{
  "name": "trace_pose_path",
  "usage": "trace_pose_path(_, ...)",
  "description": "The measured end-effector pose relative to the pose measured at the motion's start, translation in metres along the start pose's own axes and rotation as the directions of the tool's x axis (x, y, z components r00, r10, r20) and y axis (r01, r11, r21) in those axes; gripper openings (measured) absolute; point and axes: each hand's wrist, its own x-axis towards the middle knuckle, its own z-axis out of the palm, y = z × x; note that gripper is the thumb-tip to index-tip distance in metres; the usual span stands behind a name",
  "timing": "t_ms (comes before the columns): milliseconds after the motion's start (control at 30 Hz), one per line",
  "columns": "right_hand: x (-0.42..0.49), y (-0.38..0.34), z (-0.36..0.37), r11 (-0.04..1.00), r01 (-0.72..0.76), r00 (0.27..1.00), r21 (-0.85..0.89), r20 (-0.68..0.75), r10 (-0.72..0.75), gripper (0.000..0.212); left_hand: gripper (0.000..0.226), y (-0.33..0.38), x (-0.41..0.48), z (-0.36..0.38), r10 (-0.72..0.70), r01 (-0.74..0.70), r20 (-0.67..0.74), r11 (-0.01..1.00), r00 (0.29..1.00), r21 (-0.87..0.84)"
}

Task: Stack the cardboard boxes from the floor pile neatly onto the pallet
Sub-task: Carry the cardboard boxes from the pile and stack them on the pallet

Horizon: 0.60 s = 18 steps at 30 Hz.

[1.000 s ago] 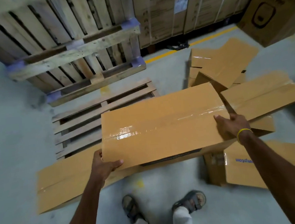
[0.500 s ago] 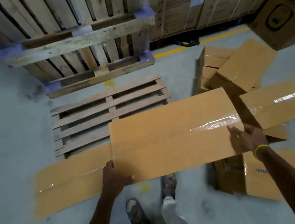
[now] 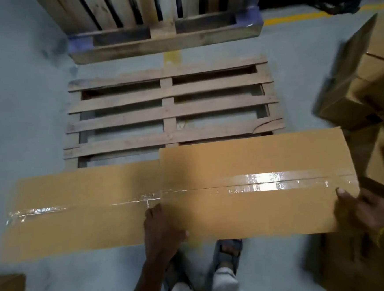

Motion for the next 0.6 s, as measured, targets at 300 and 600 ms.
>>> trace_pose_path(300,0.044,0.004,0.033,0.993,0.095,0.996,-0.068,0.010,-0.094,0.049,0.106,-0.034,0.027,0.054,-0.107,0.106,0.008,0.990,0.994,0.095)
trace_pose_path(600,0.101,0.042,0.039,0.985,0.088,0.990,-0.146,0.123,-0.070,0.039,0.108,-0.023,0.030,0.058,-0.211,0.211,-0.034,0.977,0.977,0.019)
